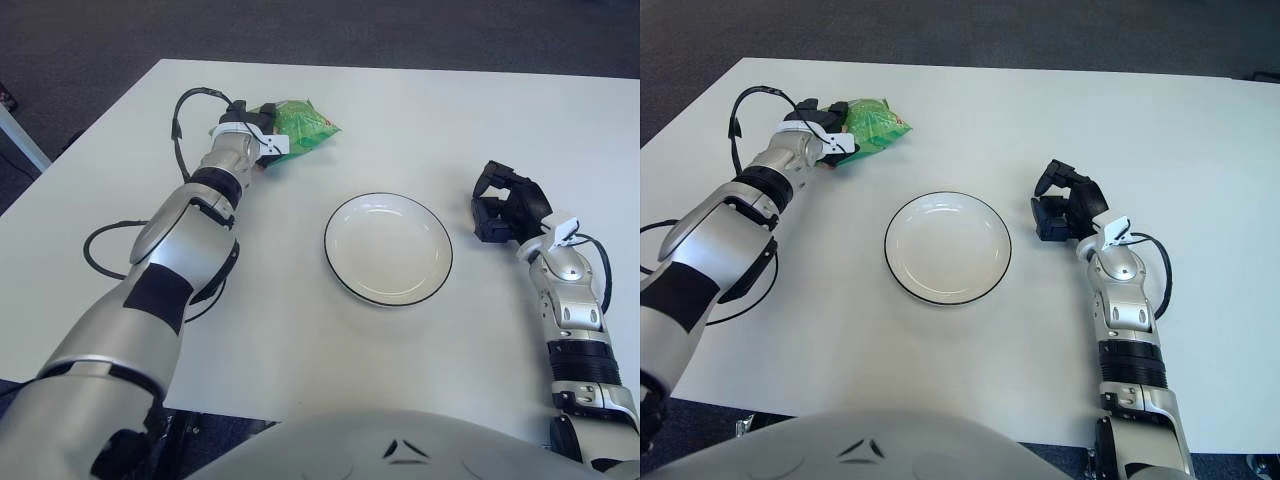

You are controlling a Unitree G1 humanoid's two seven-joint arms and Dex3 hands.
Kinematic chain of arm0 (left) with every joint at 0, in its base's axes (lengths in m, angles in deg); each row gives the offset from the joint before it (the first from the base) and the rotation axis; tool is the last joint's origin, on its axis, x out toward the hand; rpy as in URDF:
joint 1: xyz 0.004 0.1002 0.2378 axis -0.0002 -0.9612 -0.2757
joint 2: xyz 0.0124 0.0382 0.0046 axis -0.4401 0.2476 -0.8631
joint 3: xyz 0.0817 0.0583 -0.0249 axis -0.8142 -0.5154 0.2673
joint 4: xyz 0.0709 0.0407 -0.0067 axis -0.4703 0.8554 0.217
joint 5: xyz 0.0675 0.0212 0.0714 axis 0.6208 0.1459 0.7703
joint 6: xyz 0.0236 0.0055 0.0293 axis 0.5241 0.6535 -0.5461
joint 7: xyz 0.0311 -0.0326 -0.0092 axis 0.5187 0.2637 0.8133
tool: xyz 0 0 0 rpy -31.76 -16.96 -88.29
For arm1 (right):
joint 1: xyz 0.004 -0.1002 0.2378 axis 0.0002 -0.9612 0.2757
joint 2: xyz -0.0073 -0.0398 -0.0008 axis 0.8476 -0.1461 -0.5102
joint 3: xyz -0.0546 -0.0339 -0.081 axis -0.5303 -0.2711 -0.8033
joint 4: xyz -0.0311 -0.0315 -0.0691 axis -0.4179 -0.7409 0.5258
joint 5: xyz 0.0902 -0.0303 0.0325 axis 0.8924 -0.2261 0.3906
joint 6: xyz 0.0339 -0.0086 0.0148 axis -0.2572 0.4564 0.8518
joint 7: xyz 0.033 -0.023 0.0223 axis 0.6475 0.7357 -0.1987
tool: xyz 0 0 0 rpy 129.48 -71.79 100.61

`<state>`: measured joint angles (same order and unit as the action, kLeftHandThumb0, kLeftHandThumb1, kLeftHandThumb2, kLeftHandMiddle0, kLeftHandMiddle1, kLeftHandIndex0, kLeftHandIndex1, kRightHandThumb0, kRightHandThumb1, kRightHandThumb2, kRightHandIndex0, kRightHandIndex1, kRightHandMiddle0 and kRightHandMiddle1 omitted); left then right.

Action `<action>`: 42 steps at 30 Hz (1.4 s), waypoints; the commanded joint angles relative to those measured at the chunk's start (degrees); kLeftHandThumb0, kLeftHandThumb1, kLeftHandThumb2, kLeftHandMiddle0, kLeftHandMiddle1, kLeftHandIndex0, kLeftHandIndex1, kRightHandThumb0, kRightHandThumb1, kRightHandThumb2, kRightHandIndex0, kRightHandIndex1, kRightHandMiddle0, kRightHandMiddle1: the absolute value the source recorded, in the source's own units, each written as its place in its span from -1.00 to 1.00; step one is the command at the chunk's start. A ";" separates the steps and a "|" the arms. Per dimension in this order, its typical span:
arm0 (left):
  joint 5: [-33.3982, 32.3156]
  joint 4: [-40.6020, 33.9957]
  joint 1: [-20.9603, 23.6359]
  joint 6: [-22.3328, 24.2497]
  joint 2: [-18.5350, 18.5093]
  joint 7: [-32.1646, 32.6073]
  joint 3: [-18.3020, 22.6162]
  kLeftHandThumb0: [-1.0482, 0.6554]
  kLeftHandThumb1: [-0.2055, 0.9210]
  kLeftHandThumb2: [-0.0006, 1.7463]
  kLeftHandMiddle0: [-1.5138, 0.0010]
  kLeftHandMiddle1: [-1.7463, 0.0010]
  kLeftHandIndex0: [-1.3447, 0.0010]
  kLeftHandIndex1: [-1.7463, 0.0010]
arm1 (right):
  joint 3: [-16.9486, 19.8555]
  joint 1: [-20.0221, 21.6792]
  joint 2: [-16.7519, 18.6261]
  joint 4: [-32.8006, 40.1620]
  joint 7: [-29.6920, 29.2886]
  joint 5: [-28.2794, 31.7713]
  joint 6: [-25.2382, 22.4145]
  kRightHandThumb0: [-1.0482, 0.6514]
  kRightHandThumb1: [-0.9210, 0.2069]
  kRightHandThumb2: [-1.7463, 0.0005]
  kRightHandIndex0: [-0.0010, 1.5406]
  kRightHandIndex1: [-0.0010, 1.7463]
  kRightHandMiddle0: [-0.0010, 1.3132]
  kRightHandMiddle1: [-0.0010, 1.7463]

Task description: Put the snack into the plate.

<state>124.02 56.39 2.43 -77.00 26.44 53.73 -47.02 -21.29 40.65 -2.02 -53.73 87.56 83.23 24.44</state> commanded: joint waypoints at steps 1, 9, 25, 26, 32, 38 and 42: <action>-0.47 0.90 -2.96 1.70 0.53 2.74 0.47 -1.00 1.00 -0.01 0.87 0.93 1.00 0.54 | -0.49 -0.92 0.84 -1.70 0.04 -0.23 -1.84 -0.33 0.03 -0.48 0.65 1.00 -0.09 1.00; -0.26 0.88 -4.28 3.91 1.09 7.18 0.36 -1.00 1.00 -0.11 0.99 -0.03 1.00 0.27 | -0.38 -0.40 0.95 -2.04 0.66 0.37 -2.00 -0.33 0.03 -0.49 0.65 1.00 -0.08 1.00; 0.69 1.20 -7.97 2.23 -0.06 15.67 -0.04 -0.66 0.45 -0.16 0.99 -0.90 1.00 0.01 | -0.20 0.45 1.27 -2.91 1.03 0.79 -2.50 -0.33 0.04 -0.49 0.65 1.00 -0.08 1.00; 0.87 1.21 -8.16 2.05 -0.24 16.53 -0.20 -0.55 0.26 -0.03 0.99 -0.93 1.00 -0.04 | -0.18 0.44 1.28 -2.83 1.01 0.80 -2.59 -0.33 0.04 -0.49 0.65 1.00 -0.08 1.00; 1.88 1.03 -9.09 0.67 -0.66 24.01 -1.19 0.52 0.02 0.36 0.41 -0.99 0.95 -0.68 | -0.01 0.55 1.25 -3.11 1.30 0.97 -2.44 -0.33 0.05 -0.50 0.65 1.00 -0.08 1.00; 0.97 0.97 -9.68 -2.00 -0.99 27.83 -0.65 0.76 -0.12 0.53 0.19 -1.00 0.26 -0.97 | 0.03 0.87 1.35 -3.53 1.11 0.90 -2.44 -0.34 0.05 -0.50 0.66 1.00 -0.07 1.00; -0.48 0.95 -8.90 -3.99 -1.52 26.56 0.75 0.81 -0.22 0.62 0.12 -1.00 -0.06 -0.99 | 0.02 1.01 1.51 -3.61 0.81 0.80 -2.59 -0.34 0.05 -0.50 0.66 1.00 -0.07 1.00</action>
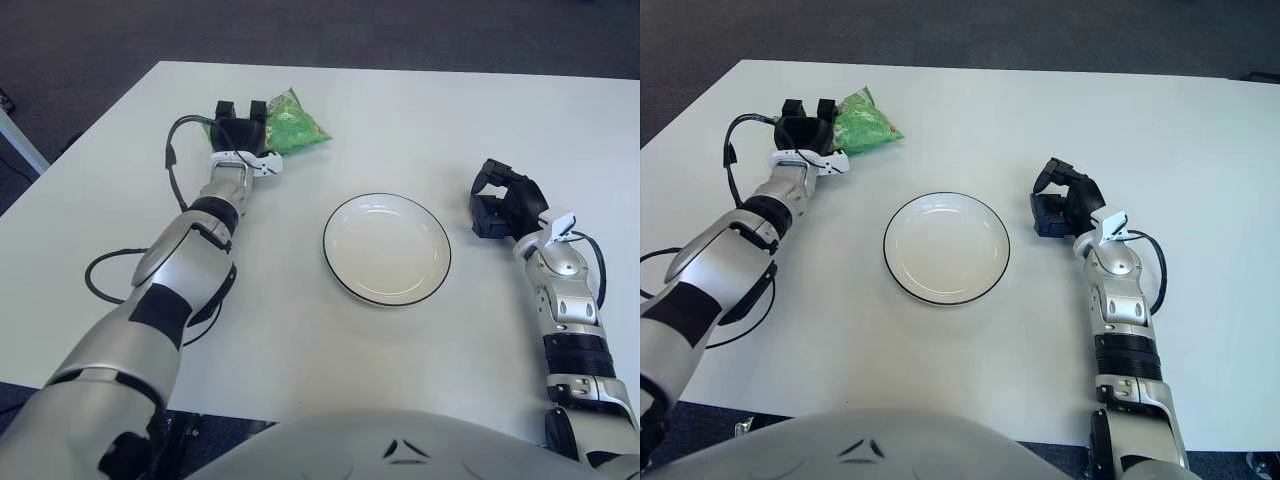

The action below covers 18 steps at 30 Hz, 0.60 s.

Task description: Put the snack into the plate.

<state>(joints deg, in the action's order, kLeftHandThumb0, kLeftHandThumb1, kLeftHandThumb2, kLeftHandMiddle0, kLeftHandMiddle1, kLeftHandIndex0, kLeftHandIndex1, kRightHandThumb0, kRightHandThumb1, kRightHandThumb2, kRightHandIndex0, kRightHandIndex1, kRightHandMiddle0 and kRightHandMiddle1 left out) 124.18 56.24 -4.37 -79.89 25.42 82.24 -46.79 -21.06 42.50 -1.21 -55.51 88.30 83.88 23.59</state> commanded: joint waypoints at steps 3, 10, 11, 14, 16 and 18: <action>-1.16 1.04 -0.89 -1.94 -0.85 -3.04 1.29 0.83 -0.26 0.65 0.09 -1.00 -0.20 -1.00 | -0.15 -0.88 0.75 -1.62 -0.06 0.19 -2.02 -0.34 0.06 -0.50 0.66 1.00 -0.07 1.00; -3.45 0.38 1.70 -3.64 -0.53 -2.67 3.91 0.84 -0.32 0.70 0.05 -1.00 -0.38 -1.00 | 0.09 -0.48 0.90 -2.64 0.06 0.43 -1.59 -0.34 0.06 -0.51 0.66 1.00 -0.07 1.00; -3.84 0.20 2.46 -3.75 -0.38 -2.53 4.39 0.85 -0.33 0.71 0.04 -1.00 -0.41 -1.00 | 0.10 -0.47 0.84 -2.73 0.17 0.45 -1.50 -0.34 0.06 -0.51 0.66 1.00 -0.07 1.00; -4.50 0.04 3.33 -4.20 -0.29 -2.00 5.22 0.86 -0.37 0.74 0.02 -1.00 -0.48 -1.00 | 0.14 -0.43 0.74 -2.96 0.36 0.49 -1.32 -0.34 0.06 -0.51 0.67 1.00 -0.07 1.00; -5.12 -0.12 4.18 -4.88 -0.36 -1.39 5.87 0.87 -0.39 0.76 0.00 -1.00 -0.52 -1.00 | 0.24 -0.35 0.78 -3.30 0.26 0.49 -1.01 -0.34 0.06 -0.51 0.67 1.00 -0.07 1.00; -5.97 -0.35 5.39 -5.70 -0.42 -0.67 6.91 0.88 -0.42 0.78 -0.02 -1.00 -0.55 -1.00 | 0.35 -0.27 0.90 -3.48 -0.11 0.55 -1.07 -0.34 0.06 -0.50 0.67 1.00 -0.07 1.00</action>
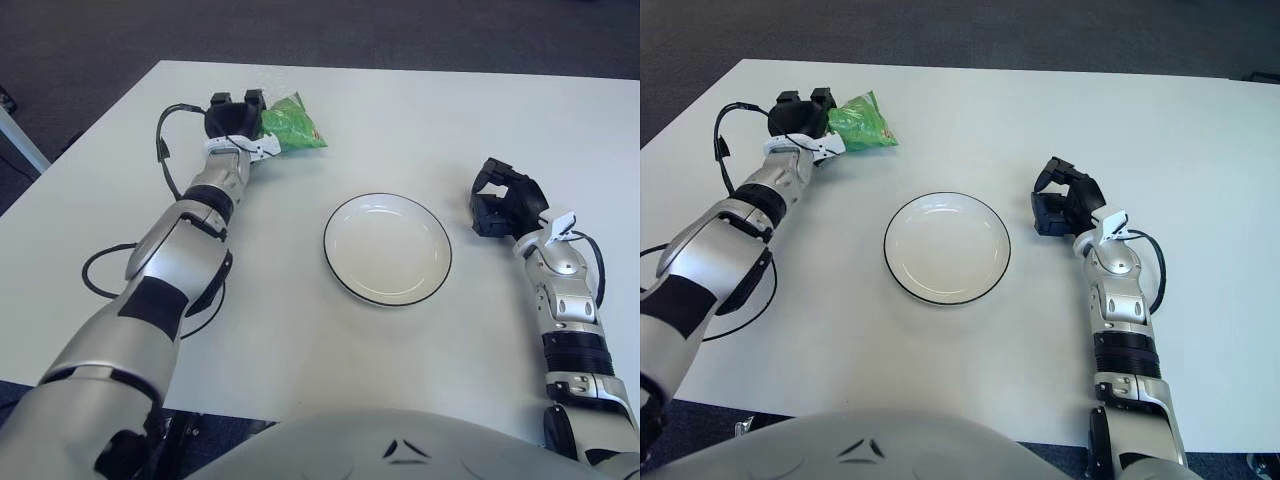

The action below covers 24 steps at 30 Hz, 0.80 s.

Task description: Put the snack into the plate.

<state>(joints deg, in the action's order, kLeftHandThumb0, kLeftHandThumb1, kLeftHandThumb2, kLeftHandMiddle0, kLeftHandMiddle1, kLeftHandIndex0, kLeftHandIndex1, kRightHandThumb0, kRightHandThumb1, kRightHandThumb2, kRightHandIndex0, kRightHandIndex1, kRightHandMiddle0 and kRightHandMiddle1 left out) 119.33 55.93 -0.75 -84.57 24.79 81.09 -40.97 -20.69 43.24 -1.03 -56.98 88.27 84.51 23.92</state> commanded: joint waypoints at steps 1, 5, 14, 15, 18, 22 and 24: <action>-1.77 -0.41 2.60 -1.55 0.35 1.08 1.87 0.88 -0.43 0.79 -0.03 -1.00 -0.57 -1.00 | 0.04 -0.96 0.77 -2.04 -0.30 -0.03 -1.58 -0.34 0.06 -0.50 0.67 1.00 -0.07 1.00; -3.40 -1.55 4.76 -2.88 1.08 2.73 3.60 0.90 -0.47 0.82 -0.05 -1.00 -0.60 -1.00 | 0.24 -0.73 0.73 -2.38 -0.66 0.22 -1.92 -0.34 0.05 -0.50 0.68 1.00 -0.07 1.00; -4.80 -5.52 7.41 -8.44 1.55 6.10 5.18 0.92 -0.54 0.87 -0.10 -1.00 -0.67 -1.00 | 0.47 -0.64 0.96 -1.99 -2.12 0.09 -3.03 -0.33 0.05 -0.50 0.68 1.00 -0.08 1.00; -4.71 -6.03 7.35 -9.11 1.61 6.62 5.15 0.92 -0.54 0.88 -0.10 -1.00 -0.68 -1.00 | 0.53 -0.64 1.04 -1.89 -2.30 0.19 -3.25 -0.33 0.05 -0.50 0.68 1.00 -0.08 1.00; -4.26 -8.46 6.87 -11.35 2.05 8.42 4.92 0.94 -0.57 0.90 -0.12 -1.00 -0.71 -1.00 | 0.79 -0.50 1.26 -1.72 -2.72 0.55 -4.05 -0.33 0.04 -0.49 0.67 1.00 -0.08 1.00; -4.25 -11.07 6.25 -14.71 3.07 8.99 4.70 0.95 -0.60 0.92 -0.14 -1.00 -0.72 -1.00 | 1.22 0.04 1.36 -2.28 -2.88 1.00 -4.56 -0.33 0.04 -0.49 0.67 1.00 -0.08 1.00; -4.10 -12.44 5.91 -15.92 3.72 9.38 4.54 0.96 -0.62 0.94 -0.16 -1.00 -0.72 -1.00 | 1.36 0.20 1.38 -2.51 -2.96 1.05 -4.67 -0.33 0.04 -0.49 0.67 1.00 -0.08 1.00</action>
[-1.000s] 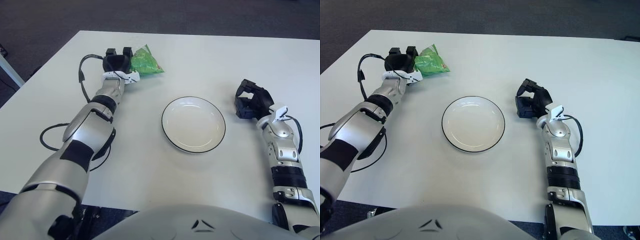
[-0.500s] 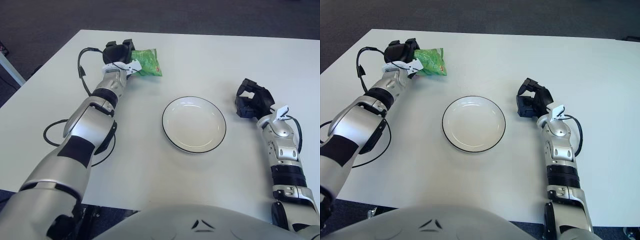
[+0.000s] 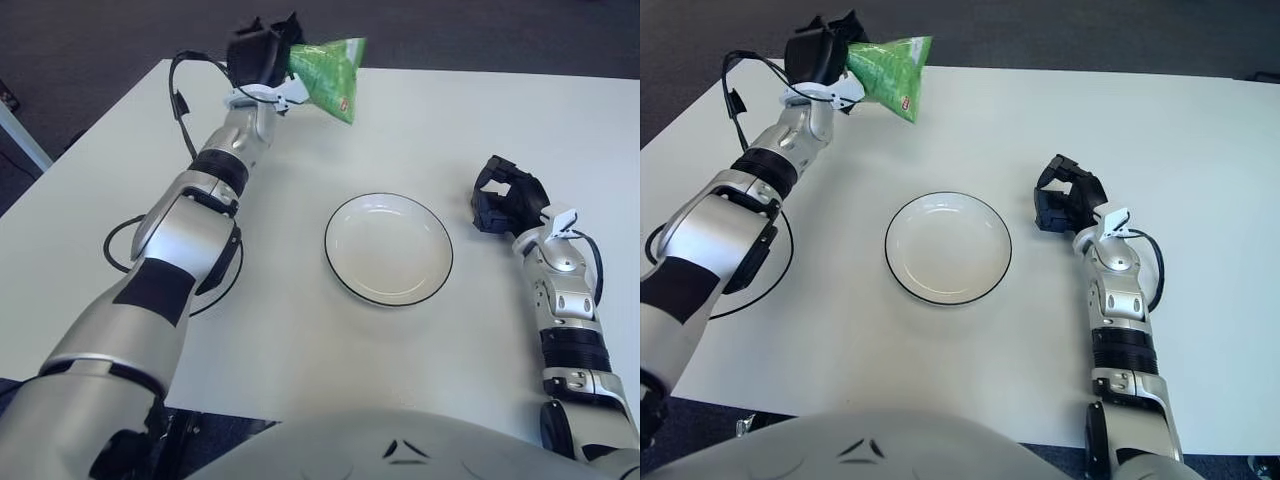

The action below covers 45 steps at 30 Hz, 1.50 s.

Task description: Put the snack into the plate.

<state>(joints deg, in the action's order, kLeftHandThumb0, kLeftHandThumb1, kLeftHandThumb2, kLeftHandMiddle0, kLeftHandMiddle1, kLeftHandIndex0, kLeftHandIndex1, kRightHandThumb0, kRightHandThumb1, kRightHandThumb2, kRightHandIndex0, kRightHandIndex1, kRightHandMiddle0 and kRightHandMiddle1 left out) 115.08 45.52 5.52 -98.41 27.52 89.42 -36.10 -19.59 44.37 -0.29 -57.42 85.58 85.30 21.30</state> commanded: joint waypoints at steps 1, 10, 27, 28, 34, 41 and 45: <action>0.36 -3.10 -0.59 -2.42 1.32 1.28 -0.47 0.96 -0.62 0.95 -0.16 -1.00 -0.72 -1.00 | 0.33 -0.85 0.64 -2.22 -0.32 0.27 -2.08 -0.33 0.04 -0.49 0.67 1.00 -0.08 1.00; -1.75 -10.78 -3.27 -11.89 0.42 -5.32 0.28 0.97 -0.64 0.96 -0.17 -1.00 -0.73 -1.00 | 0.88 -0.41 0.92 -2.94 -0.67 0.58 -2.60 -0.34 0.06 -0.50 0.70 1.00 -0.07 1.00; -5.60 -31.61 -12.44 -21.09 -0.75 -21.16 1.13 0.99 -0.69 0.99 -0.20 -1.00 -0.71 -1.00 | 1.18 -0.47 1.57 -0.75 -1.91 0.91 -5.47 -0.35 0.11 -0.55 0.71 1.00 -0.03 1.00; -6.11 -32.58 -13.08 -21.41 -0.66 -21.94 1.29 0.99 -0.69 0.99 -0.20 -1.00 -0.71 -1.00 | 1.23 -0.47 1.62 -0.64 -1.95 0.95 -5.61 -0.35 0.11 -0.55 0.71 1.00 -0.03 1.00; -9.10 -37.18 -16.24 -23.00 -0.35 -27.30 2.01 0.99 -0.68 0.99 -0.20 -1.00 -0.71 -1.00 | 1.56 -0.40 1.75 -0.18 -2.18 1.04 -6.55 -0.35 0.11 -0.55 0.71 1.00 -0.03 1.00; -13.63 -42.40 -21.03 -25.03 -0.84 -34.87 2.33 0.97 -0.65 0.96 -0.18 -1.00 -0.70 -1.00 | 1.90 -0.15 1.71 -0.30 -1.89 1.21 -6.81 -0.35 0.11 -0.55 0.72 1.00 -0.03 1.00; -16.44 -43.72 -24.77 -28.60 -1.44 -38.88 1.62 0.95 -0.60 0.92 -0.14 -1.00 -0.66 -1.00 | 2.01 0.01 1.69 -0.50 -1.80 1.26 -6.90 -0.35 0.11 -0.55 0.72 1.00 -0.03 1.00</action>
<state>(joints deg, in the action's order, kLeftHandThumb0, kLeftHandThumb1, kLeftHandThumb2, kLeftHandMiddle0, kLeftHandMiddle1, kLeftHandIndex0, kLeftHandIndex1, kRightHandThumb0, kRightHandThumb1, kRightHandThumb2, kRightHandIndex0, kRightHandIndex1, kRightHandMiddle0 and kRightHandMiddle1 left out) 100.99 3.08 -16.26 -124.35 27.07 53.48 -34.60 -17.60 45.49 0.97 -56.64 83.61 86.16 16.32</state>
